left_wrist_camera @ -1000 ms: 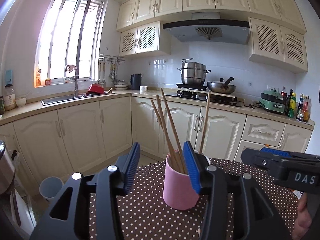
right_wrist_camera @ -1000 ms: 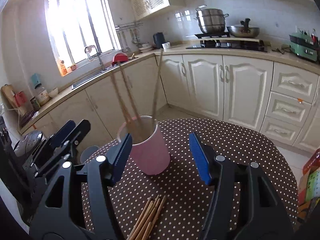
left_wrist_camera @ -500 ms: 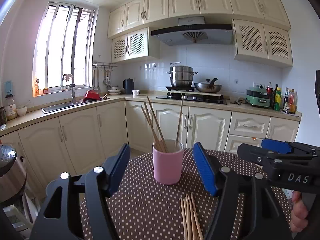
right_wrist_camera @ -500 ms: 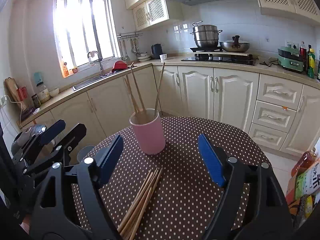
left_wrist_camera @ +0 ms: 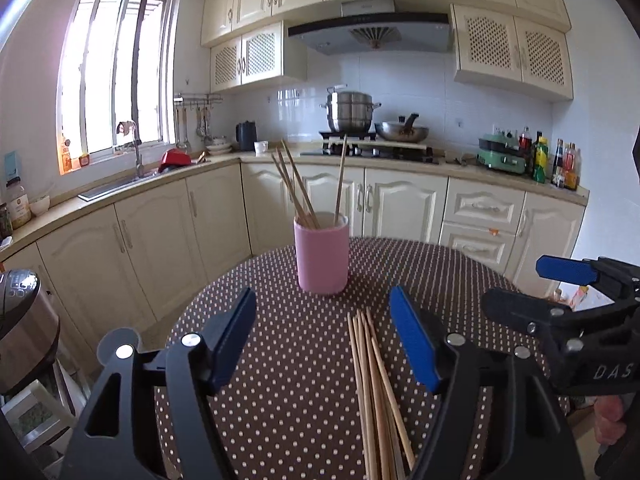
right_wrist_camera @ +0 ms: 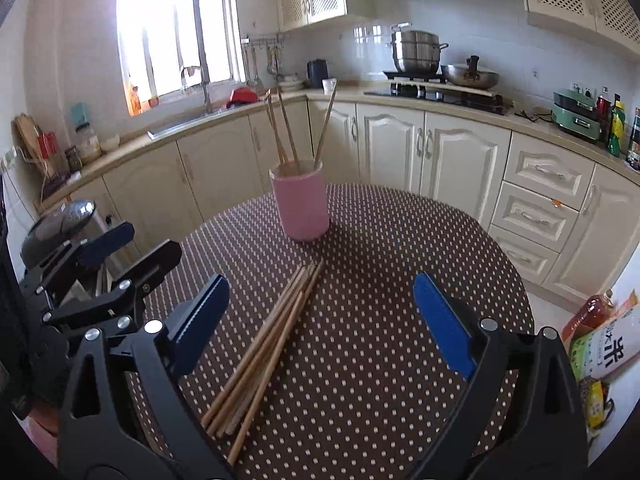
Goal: Organize utensils
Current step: 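Move both open tools back down to the chopstick bundle, then close the right tool on a chopstick while the left tool grasps another chopstick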
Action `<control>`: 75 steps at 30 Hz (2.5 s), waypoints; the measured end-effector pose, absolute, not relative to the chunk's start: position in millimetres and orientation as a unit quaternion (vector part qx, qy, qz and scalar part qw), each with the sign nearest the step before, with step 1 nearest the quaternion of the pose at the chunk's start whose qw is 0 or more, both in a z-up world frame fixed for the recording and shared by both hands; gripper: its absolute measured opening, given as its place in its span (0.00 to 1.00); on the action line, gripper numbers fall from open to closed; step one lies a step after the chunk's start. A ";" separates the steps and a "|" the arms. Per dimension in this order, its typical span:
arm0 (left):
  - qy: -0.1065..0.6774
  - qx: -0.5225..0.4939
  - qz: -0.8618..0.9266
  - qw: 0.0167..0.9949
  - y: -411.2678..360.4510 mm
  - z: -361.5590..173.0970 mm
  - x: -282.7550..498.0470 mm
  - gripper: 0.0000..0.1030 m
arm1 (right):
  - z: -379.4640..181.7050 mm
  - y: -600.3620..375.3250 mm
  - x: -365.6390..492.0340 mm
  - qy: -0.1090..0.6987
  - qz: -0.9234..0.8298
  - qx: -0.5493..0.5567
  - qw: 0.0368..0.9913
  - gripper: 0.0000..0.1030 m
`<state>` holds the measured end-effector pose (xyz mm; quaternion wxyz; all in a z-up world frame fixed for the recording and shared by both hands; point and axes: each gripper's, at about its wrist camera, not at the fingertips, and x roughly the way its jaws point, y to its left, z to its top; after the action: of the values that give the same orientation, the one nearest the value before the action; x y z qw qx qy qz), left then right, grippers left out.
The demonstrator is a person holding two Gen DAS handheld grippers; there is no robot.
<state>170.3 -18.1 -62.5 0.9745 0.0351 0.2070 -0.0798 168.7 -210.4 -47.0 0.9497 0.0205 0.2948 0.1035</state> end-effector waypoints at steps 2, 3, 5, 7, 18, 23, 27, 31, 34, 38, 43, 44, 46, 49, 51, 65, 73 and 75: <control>0.222 0.040 -0.079 0.971 -17.7 -71.5 171.2 0.67 | -55.2 -207.9 169.6 0.310 0.092 0.011 0.946 0.89; 0.226 0.040 -0.077 0.970 -17.1 -75.5 171.3 0.67 | -60.7 -206.8 170.1 0.317 0.091 0.010 0.944 0.89; 0.236 0.045 -0.077 0.968 -16.9 -84.5 171.6 0.67 | -70.4 -207.2 172.4 0.329 0.095 0.017 0.939 0.89; 0.248 0.054 -0.076 0.964 -18.7 -91.3 174.4 0.67 | -80.1 -208.9 173.7 0.343 0.092 0.028 0.935 0.89; 0.326 0.069 -0.092 0.938 -15.0 -134.3 187.5 0.67 | -134.5 -223.9 205.8 0.451 0.083 0.091 0.884 0.89; 0.348 0.060 -0.122 0.927 -9.5 -145.9 190.1 0.67 | -151.5 -223.7 217.8 0.484 0.091 0.114 0.863 0.89; 0.360 0.067 -0.112 0.924 -3.4 -154.3 192.0 0.67 | -157.0 -217.7 222.9 0.486 0.091 0.101 0.864 0.89; 0.373 0.065 -0.106 0.920 0.8 -161.6 194.5 0.67 | -159.8 -206.5 226.6 0.484 0.095 0.082 0.866 0.89; 0.375 0.067 -0.103 0.919 3.2 -165.9 195.4 0.67 | -163.6 -196.9 229.2 0.483 0.095 0.075 0.867 0.89; 0.368 0.071 -0.095 0.922 5.0 -164.9 196.0 0.67 | -164.9 -187.4 230.8 0.477 0.080 0.056 0.873 0.89; 0.369 0.061 -0.091 0.923 12.0 -165.6 199.1 0.67 | -167.3 -166.4 232.3 0.475 0.075 0.016 0.877 0.89; 0.370 0.058 -0.089 0.923 13.1 -166.3 199.8 0.67 | -168.6 -163.7 232.6 0.474 0.070 0.008 0.878 0.89; 0.370 0.055 -0.085 0.923 15.1 -167.3 200.6 0.67 | -168.8 -158.7 232.1 0.467 0.060 0.002 0.882 0.86; 0.368 0.054 -0.083 0.924 15.0 -167.7 201.3 0.67 | -166.3 -155.1 232.6 0.471 0.058 0.015 0.880 0.70; 0.367 0.053 -0.081 0.925 13.9 -167.6 201.5 0.67 | -165.6 -155.5 232.9 0.471 0.050 0.018 0.881 0.54; 0.379 0.030 -0.090 0.921 -2.3 -168.3 215.1 0.67 | -167.0 -150.2 228.1 0.459 0.055 0.000 0.887 0.10; 0.430 -0.035 -0.111 0.895 -8.5 -166.1 246.2 0.66 | -172.0 -204.4 247.5 0.479 0.138 0.141 0.855 0.06; 0.442 -0.032 -0.126 0.888 -15.5 -169.7 255.7 0.66 | -174.1 -210.8 248.9 0.478 0.148 0.159 0.851 0.06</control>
<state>255.7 -15.5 -169.7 0.8877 -0.0322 0.4417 -0.1256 248.9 -210.8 -174.1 0.8508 0.1591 0.4785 0.1479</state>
